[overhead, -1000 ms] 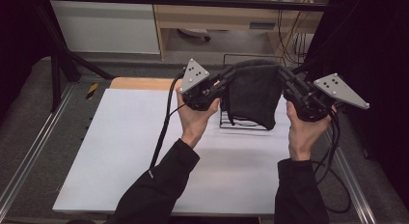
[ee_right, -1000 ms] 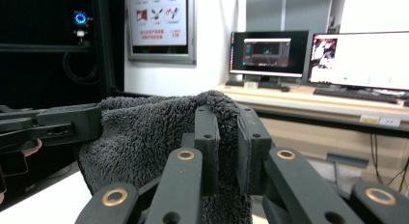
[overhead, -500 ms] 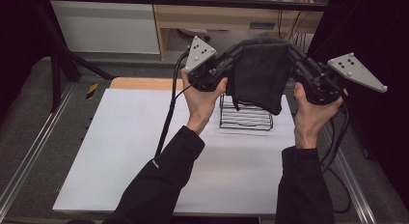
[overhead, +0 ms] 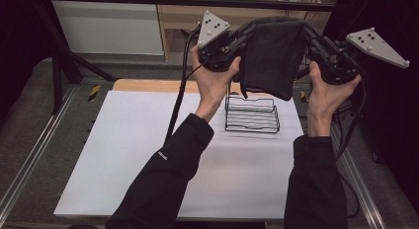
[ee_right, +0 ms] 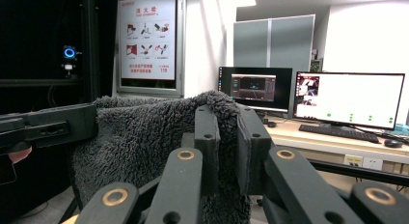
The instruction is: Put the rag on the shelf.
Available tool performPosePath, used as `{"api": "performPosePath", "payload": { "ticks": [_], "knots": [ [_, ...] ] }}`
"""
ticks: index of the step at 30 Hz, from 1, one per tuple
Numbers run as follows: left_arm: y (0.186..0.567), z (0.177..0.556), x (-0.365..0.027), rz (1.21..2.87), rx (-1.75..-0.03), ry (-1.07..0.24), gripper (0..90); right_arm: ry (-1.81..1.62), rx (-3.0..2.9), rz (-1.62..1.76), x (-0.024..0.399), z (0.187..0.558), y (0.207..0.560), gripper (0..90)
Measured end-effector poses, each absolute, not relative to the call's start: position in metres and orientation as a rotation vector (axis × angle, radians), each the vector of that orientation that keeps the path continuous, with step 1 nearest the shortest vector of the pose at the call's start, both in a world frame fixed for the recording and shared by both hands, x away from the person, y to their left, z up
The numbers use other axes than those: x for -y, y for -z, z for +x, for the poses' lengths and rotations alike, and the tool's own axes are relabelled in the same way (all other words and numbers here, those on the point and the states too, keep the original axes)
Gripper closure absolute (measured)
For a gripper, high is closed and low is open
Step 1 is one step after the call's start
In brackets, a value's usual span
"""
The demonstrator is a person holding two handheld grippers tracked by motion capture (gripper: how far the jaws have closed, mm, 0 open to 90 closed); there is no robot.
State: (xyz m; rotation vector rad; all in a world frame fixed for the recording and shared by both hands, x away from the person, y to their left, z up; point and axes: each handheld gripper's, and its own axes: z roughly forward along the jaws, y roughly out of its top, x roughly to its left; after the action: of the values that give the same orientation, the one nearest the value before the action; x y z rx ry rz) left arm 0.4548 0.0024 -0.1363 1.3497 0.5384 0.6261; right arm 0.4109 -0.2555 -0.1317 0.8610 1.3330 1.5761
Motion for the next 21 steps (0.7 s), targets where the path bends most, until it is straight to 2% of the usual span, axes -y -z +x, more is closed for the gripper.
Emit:
{"api": "performPosePath", "payload": {
  "ticks": [9, 21],
  "knots": [
    [0.122, 0.473, 0.002, 1.35, -0.545, -0.669, 81.7, -1.564, -1.324, 0.864, 0.256, 0.439, 0.115, 81.8],
    [0.115, 0.501, 0.002, 1.358, -0.572, -0.684, 81.7, -1.563, -1.338, 0.879, 0.256, 0.471, 0.11, 81.8]
  ]
}}
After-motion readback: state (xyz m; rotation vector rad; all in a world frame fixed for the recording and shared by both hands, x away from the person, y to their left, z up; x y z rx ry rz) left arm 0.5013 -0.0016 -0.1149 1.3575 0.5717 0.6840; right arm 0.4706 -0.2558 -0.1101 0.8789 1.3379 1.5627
